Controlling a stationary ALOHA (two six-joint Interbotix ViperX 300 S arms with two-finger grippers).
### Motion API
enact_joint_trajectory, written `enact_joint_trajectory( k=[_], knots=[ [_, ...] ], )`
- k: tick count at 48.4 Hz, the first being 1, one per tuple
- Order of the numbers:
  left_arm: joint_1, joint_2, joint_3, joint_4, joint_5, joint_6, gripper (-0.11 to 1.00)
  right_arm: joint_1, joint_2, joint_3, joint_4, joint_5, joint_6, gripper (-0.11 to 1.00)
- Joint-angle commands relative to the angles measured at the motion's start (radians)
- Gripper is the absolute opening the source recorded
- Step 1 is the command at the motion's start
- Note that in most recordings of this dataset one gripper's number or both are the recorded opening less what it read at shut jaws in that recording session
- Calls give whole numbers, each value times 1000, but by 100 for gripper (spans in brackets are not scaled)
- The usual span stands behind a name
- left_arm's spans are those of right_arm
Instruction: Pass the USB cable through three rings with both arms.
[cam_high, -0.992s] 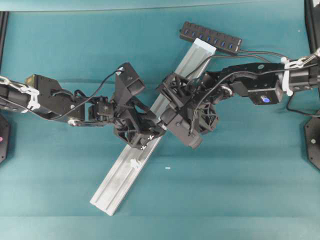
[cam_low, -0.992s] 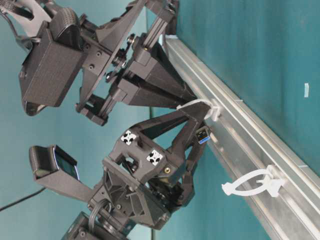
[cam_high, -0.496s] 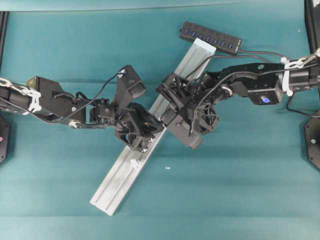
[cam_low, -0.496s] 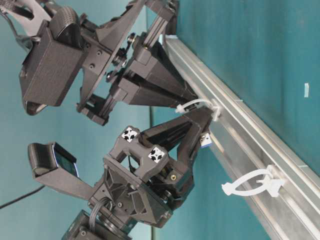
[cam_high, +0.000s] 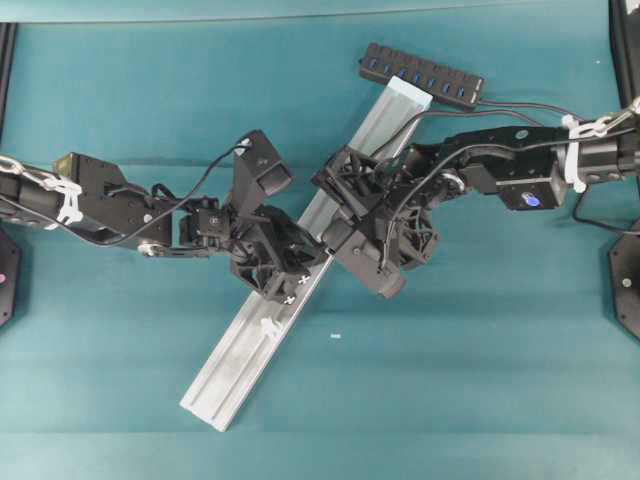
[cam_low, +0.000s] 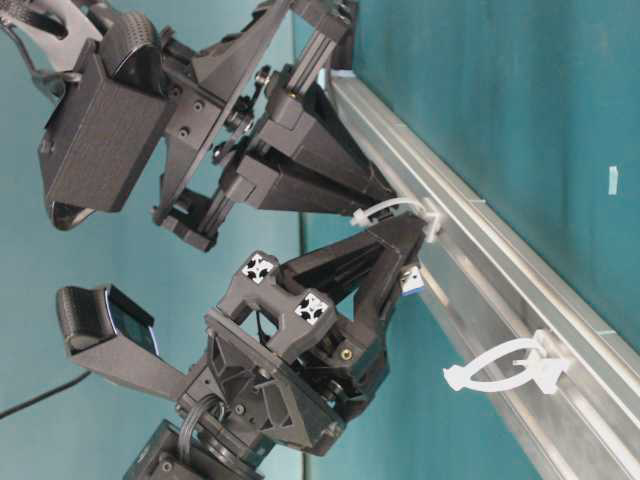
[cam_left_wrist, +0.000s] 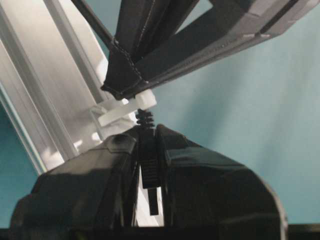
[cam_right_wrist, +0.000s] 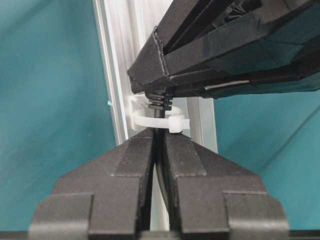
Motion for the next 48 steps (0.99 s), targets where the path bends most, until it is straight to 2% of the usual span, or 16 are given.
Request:
enact_joint_trajectory(
  k=[1, 8, 19, 24, 28, 32, 35, 48],
  knots=[
    [-6, -14, -14, 3, -2, -25, 10, 5, 0, -6, 2, -6, 6, 7],
    [-6, -15, -9, 3, 14, -80, 10, 5, 0, -5, 0, -3, 8, 7],
    [-6, -17, -6, 3, 17, -91, 10, 3, -2, -3, 0, 2, 11, 9],
    [-8, -17, -8, 3, 17, -92, 10, 3, -2, -3, 2, 6, 11, 23],
    [-8, -18, -8, 3, 17, -97, 10, 3, -2, -3, 2, 9, 11, 43],
    [-9, -23, -6, 3, 18, -118, 10, 3, -3, -2, 0, 9, 12, 69],
    [-14, -29, -3, 2, 23, -140, 10, 2, -5, -2, 2, 9, 25, 81],
    [-25, -63, 5, 3, 86, -206, 10, -5, -11, 0, 2, 9, 80, 77]
  ],
)
